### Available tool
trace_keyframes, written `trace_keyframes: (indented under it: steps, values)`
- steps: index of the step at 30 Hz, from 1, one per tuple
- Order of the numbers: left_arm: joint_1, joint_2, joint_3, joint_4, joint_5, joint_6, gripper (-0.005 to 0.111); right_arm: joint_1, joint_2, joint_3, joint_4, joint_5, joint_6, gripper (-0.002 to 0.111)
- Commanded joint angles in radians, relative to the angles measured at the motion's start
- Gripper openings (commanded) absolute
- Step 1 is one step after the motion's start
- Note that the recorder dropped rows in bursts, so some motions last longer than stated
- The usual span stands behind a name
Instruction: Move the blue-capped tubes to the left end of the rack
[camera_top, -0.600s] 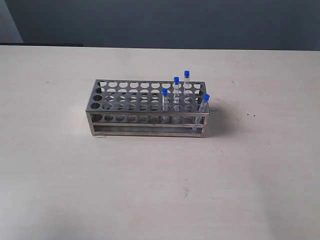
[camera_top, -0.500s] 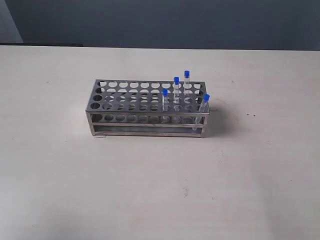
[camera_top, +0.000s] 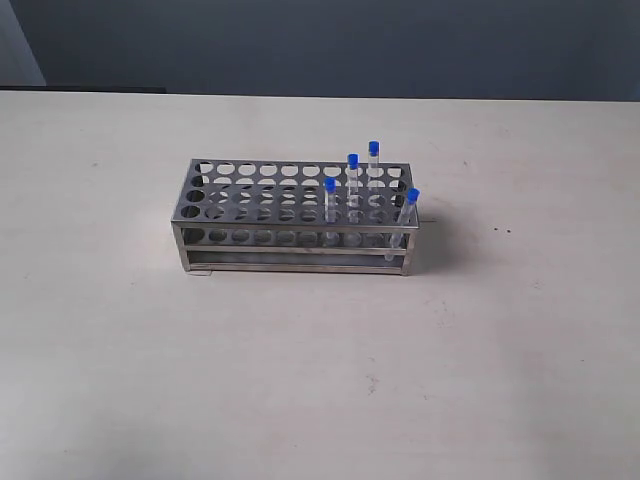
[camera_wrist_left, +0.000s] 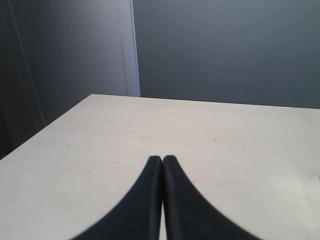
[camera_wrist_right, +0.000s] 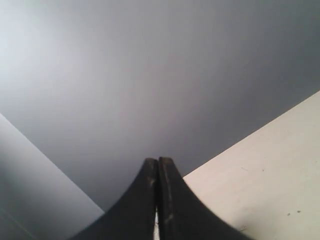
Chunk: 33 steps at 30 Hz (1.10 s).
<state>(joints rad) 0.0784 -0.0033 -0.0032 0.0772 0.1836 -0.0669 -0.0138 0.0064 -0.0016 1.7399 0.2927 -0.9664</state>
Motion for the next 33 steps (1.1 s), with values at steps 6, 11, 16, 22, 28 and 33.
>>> trace_keyframes:
  steps: [6,11,16,22,28,33]
  values:
    - [-0.003,0.003,0.003,-0.005,-0.005,0.0,0.0,0.004,-0.006,0.002,0.005,0.076,0.004,-0.001]
    - [-0.003,0.003,0.003,-0.005,-0.005,0.0,0.0,0.004,-0.006,0.002,0.005,0.098,0.108,-0.001]
    - [-0.003,0.003,0.003,-0.005,-0.005,0.0,0.0,0.004,-0.006,0.002,0.005,0.1,0.11,-0.001]
    - [-0.003,0.003,0.003,-0.005,-0.005,0.0,0.0,0.004,-0.006,0.002,0.005,0.109,0.169,-0.001]
    - [-0.003,0.003,0.003,0.006,0.0,0.0,0.0,0.004,-0.006,0.002,0.005,0.219,0.202,-0.001]
    - [-0.003,0.003,0.003,0.104,0.078,0.0,0.0,0.004,-0.006,-0.064,0.005,0.303,0.26,-0.001]
